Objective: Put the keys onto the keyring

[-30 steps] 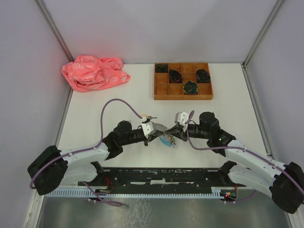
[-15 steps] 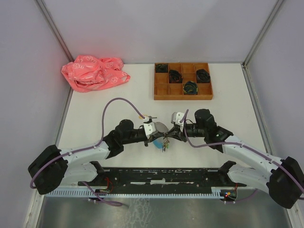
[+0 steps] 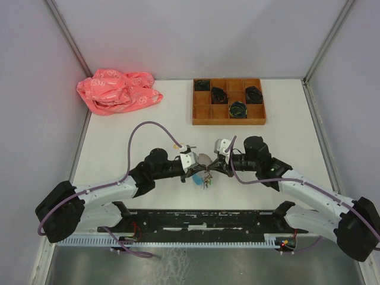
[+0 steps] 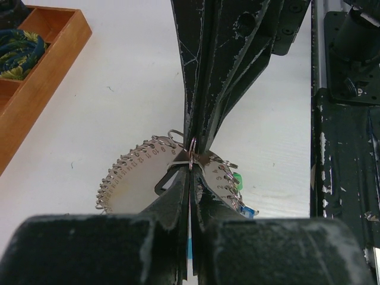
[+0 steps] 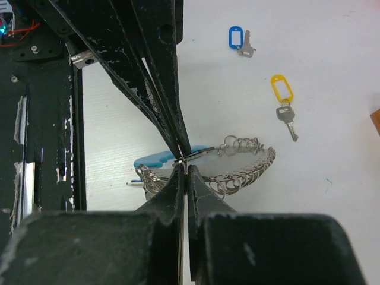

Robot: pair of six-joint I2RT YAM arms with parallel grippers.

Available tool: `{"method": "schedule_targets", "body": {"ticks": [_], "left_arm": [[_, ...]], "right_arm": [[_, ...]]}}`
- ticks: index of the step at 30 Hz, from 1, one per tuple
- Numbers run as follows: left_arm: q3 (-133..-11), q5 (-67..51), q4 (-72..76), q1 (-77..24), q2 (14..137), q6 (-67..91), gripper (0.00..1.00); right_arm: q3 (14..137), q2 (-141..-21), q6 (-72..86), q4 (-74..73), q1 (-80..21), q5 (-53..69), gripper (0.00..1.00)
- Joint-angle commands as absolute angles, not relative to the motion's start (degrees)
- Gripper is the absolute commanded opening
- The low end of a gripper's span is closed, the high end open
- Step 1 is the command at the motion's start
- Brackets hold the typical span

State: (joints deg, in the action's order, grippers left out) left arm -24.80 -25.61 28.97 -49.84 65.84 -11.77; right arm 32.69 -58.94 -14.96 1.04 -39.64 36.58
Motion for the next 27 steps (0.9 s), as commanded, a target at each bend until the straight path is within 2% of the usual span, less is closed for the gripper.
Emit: {"method": "schedule_targets", "body": {"ticks": [1, 16, 27], "left_arm": [[-24.8, -23.9, 29.9, -49.7, 65.1, -12.2, 0.03], [-23.1, -25.0, 30.7, -49.8, 66.8, -12.6, 0.03], [-25.0, -23.2, 31.1, -52.6, 69.0, -13.6, 0.03]], "right_arm": [[31.6, -55.4, -10.6, 12.7, -39.5, 34.9, 0.01], [26.7, -55.2, -2.4, 30.0, -39.5, 32.1, 0.01], [25.7, -56.5, 0.2, 34.2, -39.5, 27.2, 0.00]]}}
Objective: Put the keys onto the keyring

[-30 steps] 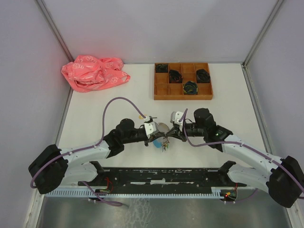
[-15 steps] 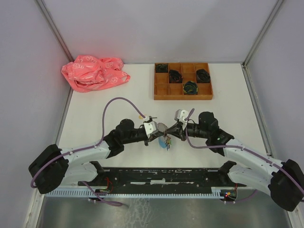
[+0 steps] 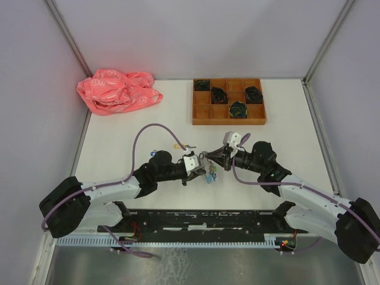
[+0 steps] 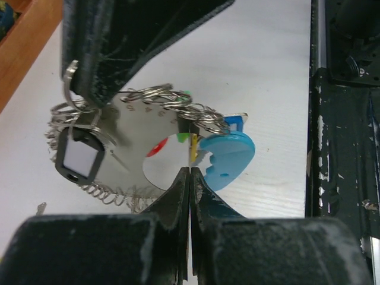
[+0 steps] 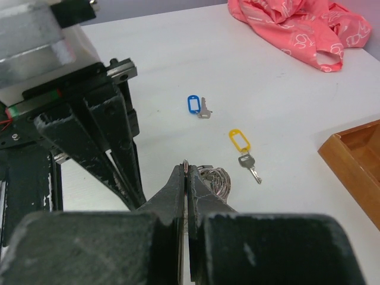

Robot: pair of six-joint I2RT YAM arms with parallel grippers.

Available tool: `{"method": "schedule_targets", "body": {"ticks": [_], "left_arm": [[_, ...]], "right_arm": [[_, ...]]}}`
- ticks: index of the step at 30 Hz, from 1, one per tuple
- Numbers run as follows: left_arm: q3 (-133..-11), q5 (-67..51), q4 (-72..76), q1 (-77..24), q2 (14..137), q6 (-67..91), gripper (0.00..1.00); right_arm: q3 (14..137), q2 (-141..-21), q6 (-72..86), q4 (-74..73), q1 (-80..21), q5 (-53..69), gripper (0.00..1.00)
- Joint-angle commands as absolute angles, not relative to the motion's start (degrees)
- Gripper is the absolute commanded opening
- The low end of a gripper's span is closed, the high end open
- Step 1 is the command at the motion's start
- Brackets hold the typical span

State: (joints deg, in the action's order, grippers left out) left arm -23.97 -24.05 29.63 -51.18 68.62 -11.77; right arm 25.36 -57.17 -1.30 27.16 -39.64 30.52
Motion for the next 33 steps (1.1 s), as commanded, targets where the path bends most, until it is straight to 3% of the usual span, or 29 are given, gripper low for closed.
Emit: {"method": "schedule_targets", "body": {"ticks": [1, 7, 11, 19, 25, 33], "left_arm": [[-25.1, -22.9, 31.2, -52.8, 69.0, -13.6, 0.03], [-22.7, -16.3, 32.0, -52.9, 64.0, -15.5, 0.05], [-22.2, -13.0, 31.3, -52.7, 60.8, -18.3, 0.28], [-23.2, -15.3, 33.8, -52.1, 60.5, -23.6, 0.47], [-24.4, -19.3, 34.4, -52.1, 62.6, -25.4, 0.49], [-25.7, -22.5, 35.6, -52.1, 64.2, -25.0, 0.44]], "right_arm": [[25.9, -56.5, -0.1, 33.3, -39.5, 27.7, 0.01], [26.3, -55.3, -2.5, 28.3, -39.5, 31.0, 0.01], [27.8, -54.8, -5.0, 23.6, -39.4, 32.9, 0.01], [30.1, -54.6, -8.6, 16.8, -39.4, 36.8, 0.01], [31.1, -54.2, -9.7, 14.9, -39.4, 37.3, 0.01], [31.3, -54.5, -9.7, 14.7, -39.4, 38.0, 0.01]]}}
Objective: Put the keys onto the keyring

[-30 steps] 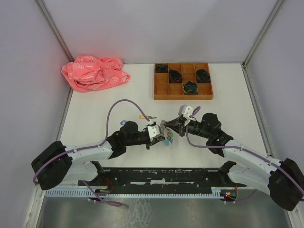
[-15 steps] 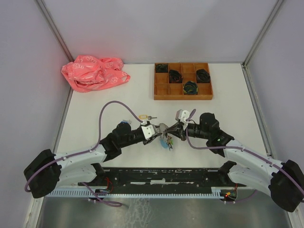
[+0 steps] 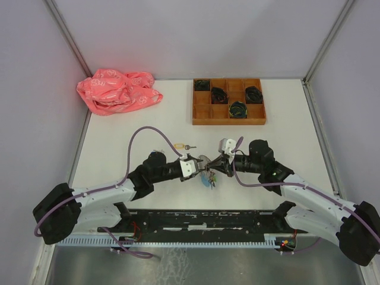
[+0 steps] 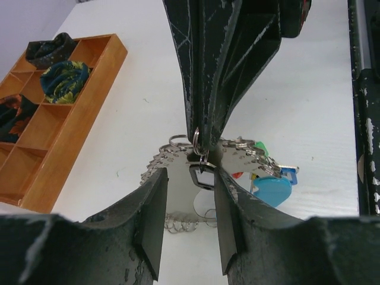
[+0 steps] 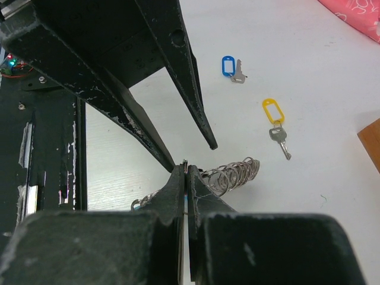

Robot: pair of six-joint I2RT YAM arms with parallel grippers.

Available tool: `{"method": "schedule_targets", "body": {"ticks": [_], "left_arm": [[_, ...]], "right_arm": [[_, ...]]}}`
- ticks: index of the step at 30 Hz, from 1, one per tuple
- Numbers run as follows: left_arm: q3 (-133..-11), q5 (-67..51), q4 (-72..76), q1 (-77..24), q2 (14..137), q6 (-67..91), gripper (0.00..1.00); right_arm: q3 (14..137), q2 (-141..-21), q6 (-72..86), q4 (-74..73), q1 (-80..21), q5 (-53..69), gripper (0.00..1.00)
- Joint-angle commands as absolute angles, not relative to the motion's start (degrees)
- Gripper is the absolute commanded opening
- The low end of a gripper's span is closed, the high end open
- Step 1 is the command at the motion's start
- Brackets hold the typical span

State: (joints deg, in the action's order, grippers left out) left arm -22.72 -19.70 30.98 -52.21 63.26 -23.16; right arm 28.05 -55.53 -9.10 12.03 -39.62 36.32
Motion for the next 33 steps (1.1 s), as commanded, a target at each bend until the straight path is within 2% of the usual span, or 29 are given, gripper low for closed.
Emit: {"method": "schedule_targets", "body": {"ticks": [1, 5, 8, 11, 15, 27, 33], "left_arm": [[-25.8, -23.0, 35.9, -52.1, 64.5, -24.9, 0.43], [-26.0, -23.2, 37.1, -52.0, 65.4, -24.3, 0.40], [-26.3, -23.3, 36.6, -52.1, 65.9, -24.4, 0.35], [-26.4, -23.4, 36.2, -52.1, 66.4, -24.4, 0.24], [-26.5, -24.5, 36.2, -52.1, 66.8, -24.1, 0.03], [-24.9, -24.9, 36.8, -52.4, 66.9, -19.3, 0.03], [-23.1, -22.0, 46.8, -52.6, 69.9, -10.4, 0.03]], "right_arm": [[31.4, -54.6, -9.6, 14.8, -39.4, 38.1, 0.01], [31.5, -54.7, -9.4, 14.9, -39.4, 38.5, 0.01], [31.3, -54.7, -9.2, 15.2, -39.4, 38.6, 0.01], [31.3, -54.7, -8.8, 15.9, -39.4, 38.7, 0.01], [31.3, -55.0, -8.1, 16.9, -39.4, 38.7, 0.01], [27.8, -52.8, -4.2, 23.4, -39.4, 28.2, 0.01], [24.1, -53.9, 0.2, 33.1, -39.7, 22.9, 0.01]]}}
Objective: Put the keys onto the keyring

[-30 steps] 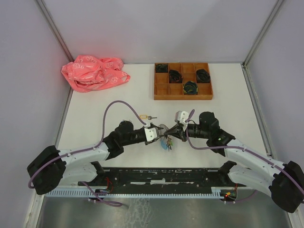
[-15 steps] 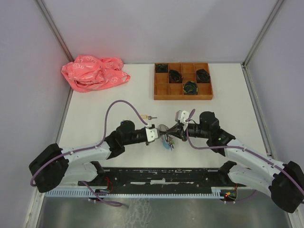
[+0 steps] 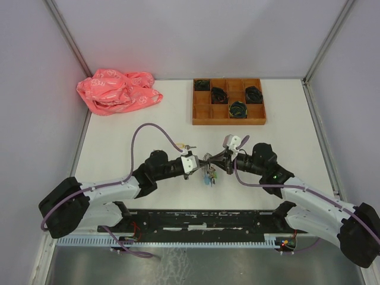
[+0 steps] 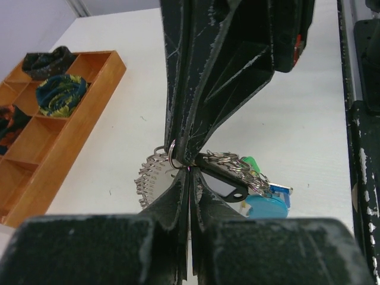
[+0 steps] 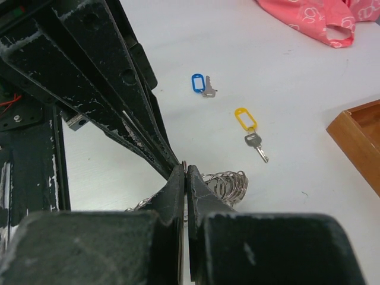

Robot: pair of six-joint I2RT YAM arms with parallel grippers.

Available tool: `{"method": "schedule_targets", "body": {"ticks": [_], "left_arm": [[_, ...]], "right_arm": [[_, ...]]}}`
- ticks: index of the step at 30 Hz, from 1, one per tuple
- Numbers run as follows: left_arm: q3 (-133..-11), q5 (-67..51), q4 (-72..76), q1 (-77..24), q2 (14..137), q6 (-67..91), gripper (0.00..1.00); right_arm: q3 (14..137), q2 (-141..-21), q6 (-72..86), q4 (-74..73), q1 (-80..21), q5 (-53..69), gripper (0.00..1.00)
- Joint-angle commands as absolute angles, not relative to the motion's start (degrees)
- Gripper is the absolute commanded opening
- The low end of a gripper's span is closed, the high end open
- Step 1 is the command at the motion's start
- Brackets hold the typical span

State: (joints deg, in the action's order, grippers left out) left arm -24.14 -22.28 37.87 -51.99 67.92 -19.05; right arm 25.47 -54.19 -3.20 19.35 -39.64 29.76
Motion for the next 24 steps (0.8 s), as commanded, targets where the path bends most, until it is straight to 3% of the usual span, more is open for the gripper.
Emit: {"method": "schedule_targets", "body": {"ticks": [1, 7, 13, 18, 24], "left_arm": [[-22.7, -21.6, 49.0, -52.6, 70.7, -7.7, 0.03], [-22.5, -18.9, 51.2, -53.2, 73.2, -3.7, 0.03], [-21.7, -14.5, 47.9, -53.2, 70.6, -2.9, 0.04], [-21.1, -12.6, 46.0, -53.2, 69.5, -0.6, 0.14], [-19.5, -6.4, 43.2, -53.1, 66.4, 4.7, 0.43]], "right_arm": [[23.2, -54.1, 1.0, 35.2, -39.6, 21.6, 0.01], [20.8, -54.0, 3.5, 39.8, -39.6, 14.7, 0.01], [22.0, -52.6, 2.0, 31.8, -39.6, 8.0, 0.00], [21.1, -53.9, 5.5, 31.0, -39.5, 0.7, 0.01], [18.7, -58.4, 11.8, 33.8, -38.9, -8.8, 0.01]]}}
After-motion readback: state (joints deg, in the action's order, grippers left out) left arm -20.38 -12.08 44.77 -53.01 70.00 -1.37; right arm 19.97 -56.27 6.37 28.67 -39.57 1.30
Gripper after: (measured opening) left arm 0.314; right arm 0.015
